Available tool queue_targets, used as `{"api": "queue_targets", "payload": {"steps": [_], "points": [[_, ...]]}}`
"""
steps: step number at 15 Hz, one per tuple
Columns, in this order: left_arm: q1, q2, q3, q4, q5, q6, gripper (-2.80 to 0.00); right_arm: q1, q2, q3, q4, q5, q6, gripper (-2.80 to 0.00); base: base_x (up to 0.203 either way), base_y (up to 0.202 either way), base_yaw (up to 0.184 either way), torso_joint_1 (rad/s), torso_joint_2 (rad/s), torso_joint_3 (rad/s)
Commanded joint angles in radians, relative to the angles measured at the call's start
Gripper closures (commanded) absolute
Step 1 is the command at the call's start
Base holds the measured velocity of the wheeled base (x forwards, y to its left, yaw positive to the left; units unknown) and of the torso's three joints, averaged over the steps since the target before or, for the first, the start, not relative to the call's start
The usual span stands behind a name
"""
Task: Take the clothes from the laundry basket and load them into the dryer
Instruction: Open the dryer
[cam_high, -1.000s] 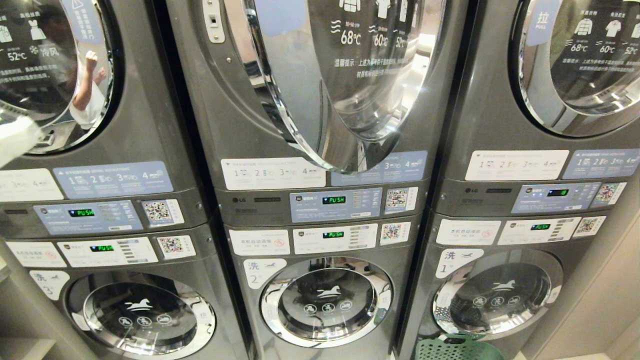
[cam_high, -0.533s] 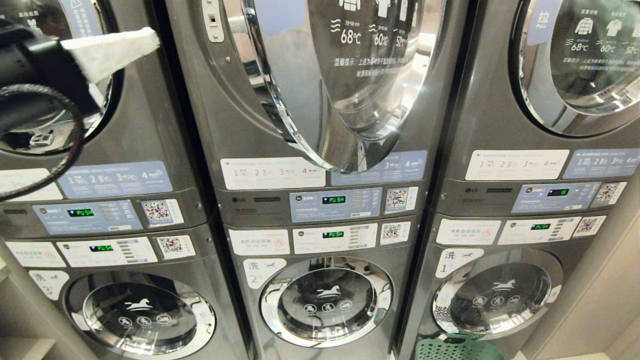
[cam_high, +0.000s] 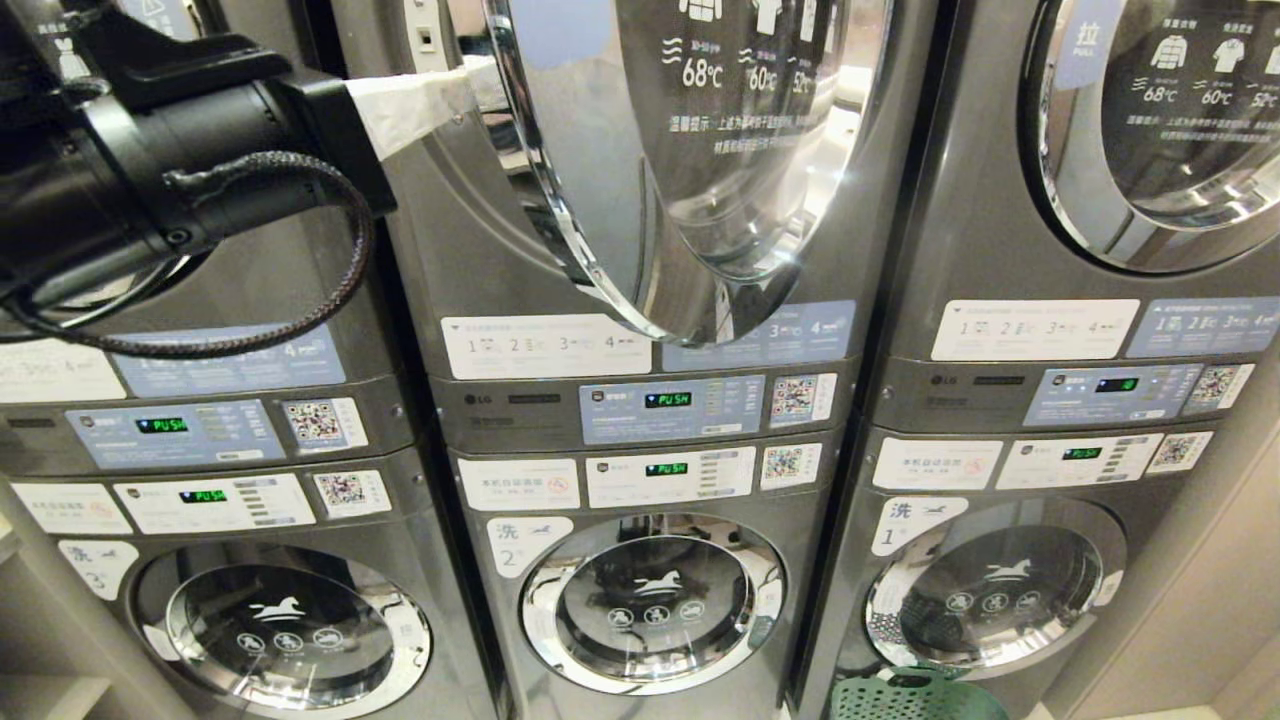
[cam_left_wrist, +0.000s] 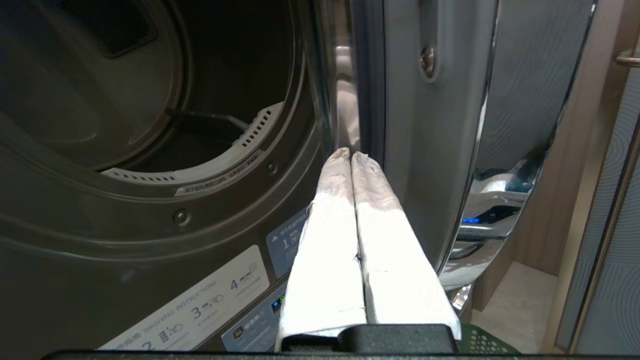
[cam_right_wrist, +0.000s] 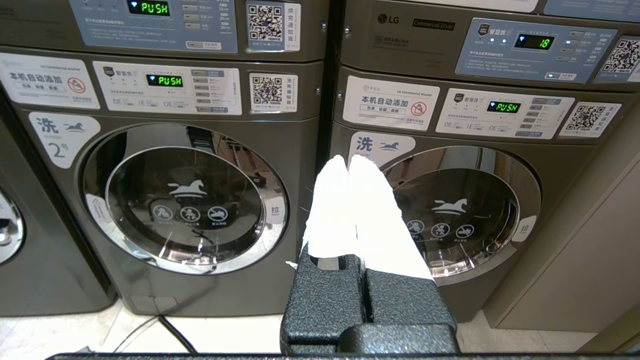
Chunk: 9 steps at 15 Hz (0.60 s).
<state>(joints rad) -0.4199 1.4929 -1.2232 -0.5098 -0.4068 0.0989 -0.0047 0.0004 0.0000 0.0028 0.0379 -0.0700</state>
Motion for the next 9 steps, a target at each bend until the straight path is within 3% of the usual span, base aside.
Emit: {"api": "queue_targets", "payload": {"steps": [1,4,9], "points": [[-0.014,0.018,-0.018,-0.002,-0.002,0.001,0.00,0.000,0.000,0.000,0.000,0.000,-0.001,0.00,0.000,0.000,0.000,0.000,0.00,0.000],[-0.050,0.025,-0.031,-0.001,-0.001,0.001,0.00,0.000,0.000,0.000,0.000,0.000,-0.001,0.00,0.000,0.000,0.000,0.000,0.00,0.000],[-0.246,0.052,-0.071,0.004,0.010,0.029,0.00,0.000,0.000,0.000,0.000,0.000,-0.001,0.00,0.000,0.000,0.000,0.000,0.00,0.000]]}}
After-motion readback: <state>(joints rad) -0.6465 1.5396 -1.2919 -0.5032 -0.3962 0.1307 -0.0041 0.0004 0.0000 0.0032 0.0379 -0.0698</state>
